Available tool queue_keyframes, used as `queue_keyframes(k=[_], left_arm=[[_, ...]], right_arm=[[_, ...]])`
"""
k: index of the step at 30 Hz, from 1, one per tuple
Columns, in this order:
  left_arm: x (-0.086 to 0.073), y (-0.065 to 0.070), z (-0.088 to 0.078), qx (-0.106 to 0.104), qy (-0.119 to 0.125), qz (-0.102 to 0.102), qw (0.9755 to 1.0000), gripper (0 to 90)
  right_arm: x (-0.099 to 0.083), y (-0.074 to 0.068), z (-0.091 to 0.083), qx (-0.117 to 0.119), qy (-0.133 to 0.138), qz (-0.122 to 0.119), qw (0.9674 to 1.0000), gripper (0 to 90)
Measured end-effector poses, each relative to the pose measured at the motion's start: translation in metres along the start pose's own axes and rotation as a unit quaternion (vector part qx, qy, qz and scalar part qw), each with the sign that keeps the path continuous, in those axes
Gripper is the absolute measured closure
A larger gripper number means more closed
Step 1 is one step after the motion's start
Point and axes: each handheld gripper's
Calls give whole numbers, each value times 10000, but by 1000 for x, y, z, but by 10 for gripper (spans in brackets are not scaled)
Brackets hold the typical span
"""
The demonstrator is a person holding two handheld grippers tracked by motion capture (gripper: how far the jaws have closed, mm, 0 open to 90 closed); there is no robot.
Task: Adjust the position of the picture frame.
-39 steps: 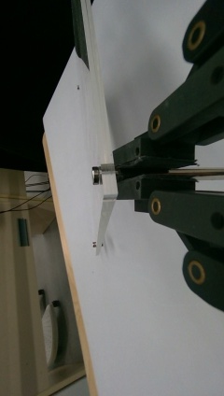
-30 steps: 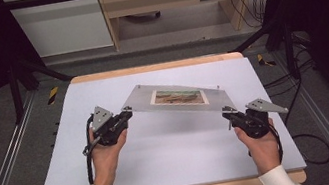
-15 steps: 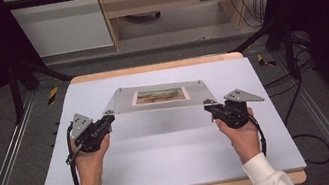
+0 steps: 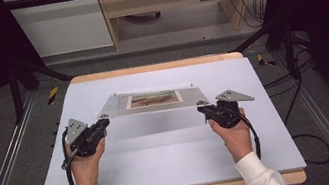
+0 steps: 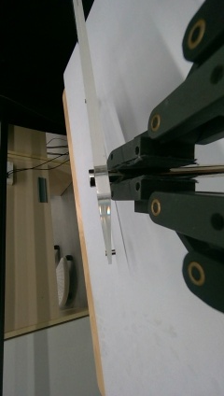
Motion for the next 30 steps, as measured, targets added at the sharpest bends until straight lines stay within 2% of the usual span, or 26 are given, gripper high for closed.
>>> queue_keyframes(k=[6, 8, 17, 23, 29, 30], left_arm=[[-7, 3, 9, -42, -58, 51, 10000, 837], [-11, 4, 12, -76, -82, 13, 9999, 835], [-20, 8, 12, -93, -202, 13, 9998, 831], [-31, 14, 7, -82, -488, 232, 9985, 827], [-34, 13, 7, -130, -560, 163, 9982, 831], [-33, 11, 6, -209, -517, 2, 9984, 834]], right_arm=[[-4, 6, 0, -26, -60, 55, 10000, 838], [-6, 8, -1, -59, -67, 74, 9999, 839], [-13, 12, -2, 11, -123, 106, 9999, 842], [-26, 14, -2, 57, -287, 86, 9995, 848], [-31, 14, -2, 98, -381, 87, 9992, 849], [-31, 14, -2, 116, -369, 104, 9992, 849]])
Point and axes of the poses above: each handheld gripper's, and its own axes: z roughly forward along the jaws, x roughly out of its top, y roughly to its right, and after that the axes turned 5 degrees about -y, right-handed
